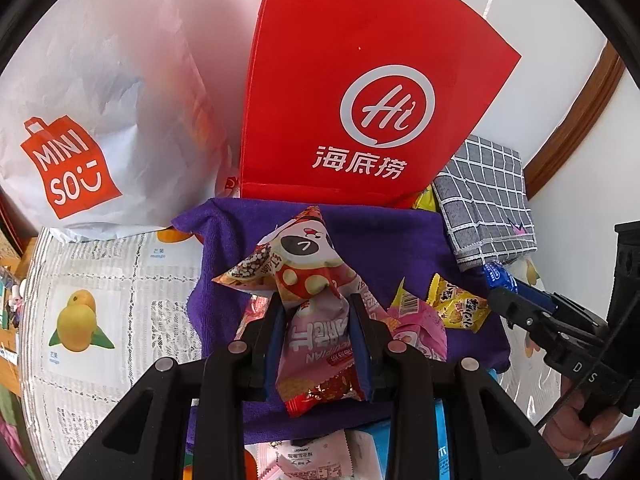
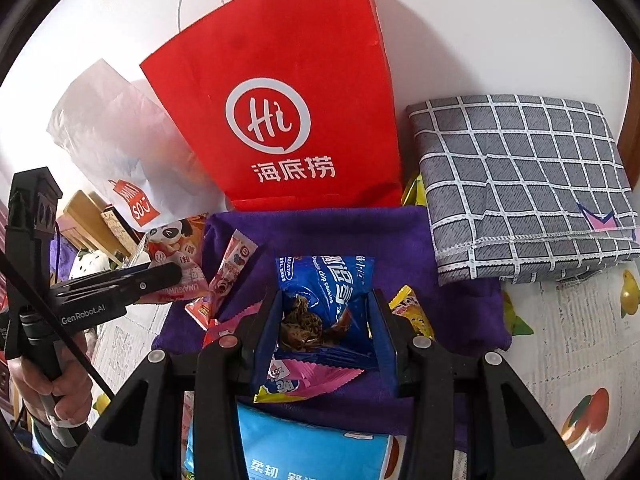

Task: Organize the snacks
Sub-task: 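Lower the blue packet over the towel with the right gripper while the left lowers the panda packet, then open the right gripper to drop the blue packet while the left releases the panda packet, then move both grippers back to the pile and grasp the green snack bag with the right, then lift the green bag with the right gripper while the left approaches the white-red packet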

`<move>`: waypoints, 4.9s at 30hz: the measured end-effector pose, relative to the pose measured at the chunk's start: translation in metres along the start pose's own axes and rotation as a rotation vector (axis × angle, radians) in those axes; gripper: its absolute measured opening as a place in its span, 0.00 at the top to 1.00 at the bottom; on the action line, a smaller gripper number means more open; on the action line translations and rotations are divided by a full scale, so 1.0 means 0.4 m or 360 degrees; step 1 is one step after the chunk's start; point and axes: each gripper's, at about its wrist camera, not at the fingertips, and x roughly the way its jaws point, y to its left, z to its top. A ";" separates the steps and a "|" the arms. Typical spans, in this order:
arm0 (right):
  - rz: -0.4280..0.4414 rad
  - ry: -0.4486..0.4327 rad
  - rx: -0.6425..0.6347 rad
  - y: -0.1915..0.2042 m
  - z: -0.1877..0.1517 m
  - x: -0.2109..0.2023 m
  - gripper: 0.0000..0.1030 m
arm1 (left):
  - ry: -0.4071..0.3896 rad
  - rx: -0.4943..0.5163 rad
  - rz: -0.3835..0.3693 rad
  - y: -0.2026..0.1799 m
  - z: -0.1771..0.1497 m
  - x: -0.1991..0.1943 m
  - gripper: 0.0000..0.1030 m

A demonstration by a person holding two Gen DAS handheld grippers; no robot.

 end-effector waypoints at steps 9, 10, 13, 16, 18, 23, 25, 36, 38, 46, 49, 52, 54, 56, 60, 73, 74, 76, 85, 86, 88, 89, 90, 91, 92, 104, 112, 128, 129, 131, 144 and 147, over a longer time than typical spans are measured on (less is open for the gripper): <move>0.0002 0.0019 -0.0012 0.003 -0.001 0.005 0.58 | 0.0011 0.0002 0.0005 0.000 -0.002 0.005 0.72; 0.0003 0.0022 -0.0011 0.003 -0.001 0.006 0.58 | 0.0011 0.0002 0.0006 0.001 -0.002 0.005 0.72; 0.0003 0.0030 -0.0009 0.002 -0.002 0.008 0.58 | 0.0010 -0.0002 0.0009 0.003 -0.001 0.005 0.72; 0.0000 0.0034 -0.0009 0.001 -0.002 0.009 0.58 | 0.0008 -0.0003 0.0008 0.004 -0.002 0.004 0.72; -0.0003 0.0031 -0.0003 -0.002 -0.001 0.008 0.58 | 0.0006 -0.0004 0.0008 0.006 -0.001 0.004 0.72; 0.0000 0.0023 0.0015 -0.008 -0.001 0.004 0.58 | 0.0005 -0.0004 0.0024 0.006 -0.001 0.007 0.72; 0.0002 0.0030 0.0004 -0.005 -0.002 0.006 0.58 | 0.0012 -0.0003 0.0021 0.004 -0.002 0.011 0.72; -0.0001 0.0198 -0.0007 0.012 -0.023 0.077 0.57 | 0.0047 0.0019 0.0040 -0.005 -0.003 0.026 0.72; 0.0001 0.0235 -0.0002 0.013 -0.028 0.091 0.57 | 0.0057 0.0023 0.0041 -0.007 -0.004 0.029 0.72; -0.0060 0.0292 0.0000 0.010 -0.032 0.106 0.56 | 0.0098 0.0032 0.0074 -0.012 -0.009 0.044 0.71; -0.0081 0.0324 -0.0029 0.019 -0.035 0.116 0.56 | 0.0125 0.0034 0.0087 -0.012 -0.012 0.056 0.71; -0.0095 0.0317 -0.0053 0.027 -0.038 0.116 0.56 | 0.0139 0.0041 0.0095 -0.013 -0.015 0.062 0.71; -0.0092 0.0322 -0.0054 0.027 -0.036 0.114 0.55 | 0.0144 0.0049 0.0099 -0.015 -0.017 0.063 0.71; -0.0084 0.0326 -0.0046 0.025 -0.035 0.111 0.51 | 0.0148 0.0053 0.0101 -0.016 -0.018 0.064 0.71; -0.0070 0.0295 -0.0068 0.030 -0.029 0.091 0.47 | 0.0160 0.0061 0.0106 -0.017 -0.019 0.068 0.71; 0.0041 0.0161 -0.0052 0.037 -0.011 0.030 0.41 | 0.0167 0.0059 0.0081 -0.017 -0.018 0.069 0.70; 0.0048 0.0161 -0.0044 0.036 -0.010 0.029 0.41 | 0.0164 0.0064 0.0077 -0.018 -0.018 0.068 0.71; 0.0052 0.0155 -0.0030 0.033 -0.011 0.024 0.41 | 0.0157 0.0059 0.0054 -0.019 -0.017 0.065 0.68; 0.0102 0.0148 0.0031 0.021 -0.011 0.016 0.41 | 0.0130 0.0067 0.0107 -0.021 -0.009 0.054 0.46; 0.0101 0.0141 0.0030 0.023 -0.011 0.014 0.41 | 0.0120 0.0067 0.0108 -0.021 -0.008 0.051 0.45; 0.0097 0.0125 0.0025 0.025 -0.011 0.007 0.41 | 0.0105 0.0068 0.0102 -0.021 -0.007 0.045 0.43; 0.0095 0.0114 0.0021 0.027 -0.011 0.002 0.41 | 0.0097 0.0070 0.0100 -0.021 -0.005 0.039 0.42; 0.0092 0.0103 0.0014 0.031 -0.012 -0.005 0.41 | 0.0091 0.0072 0.0103 -0.021 -0.005 0.035 0.42; 0.0090 0.0088 0.0007 0.032 -0.012 -0.012 0.41 | 0.0080 0.0078 0.0111 -0.022 -0.003 0.030 0.41; 0.0089 0.0069 -0.0004 0.036 -0.011 -0.021 0.41 | 0.0062 0.0087 0.0126 -0.024 -0.002 0.022 0.40; 0.0003 -0.0106 0.0026 0.053 -0.098 -0.178 0.41 | -0.0062 0.0187 0.0126 -0.072 -0.009 -0.083 0.37; -0.0064 -0.0128 -0.0005 0.075 -0.226 -0.272 0.45 | -0.0115 0.0165 0.0106 -0.052 -0.058 -0.196 0.36; 0.0006 0.0040 -0.0091 0.217 -0.454 -0.179 0.43 | -0.0057 0.0049 0.0187 0.075 -0.264 -0.308 0.36; 0.0011 0.0047 -0.0091 0.224 -0.462 -0.167 0.43 | -0.0049 0.0041 0.0191 0.083 -0.274 -0.308 0.36; 0.0031 0.0070 -0.0082 0.231 -0.470 -0.145 0.40 | -0.0035 0.0026 0.0195 0.100 -0.294 -0.308 0.36; -0.0086 0.0176 -0.0100 0.280 -0.502 -0.009 0.33 | 0.0027 0.0021 0.0246 0.142 -0.367 -0.307 0.36; -0.0140 0.0173 -0.0176 0.294 -0.511 -0.001 0.32 | 0.0030 0.0011 0.0250 0.152 -0.375 -0.310 0.36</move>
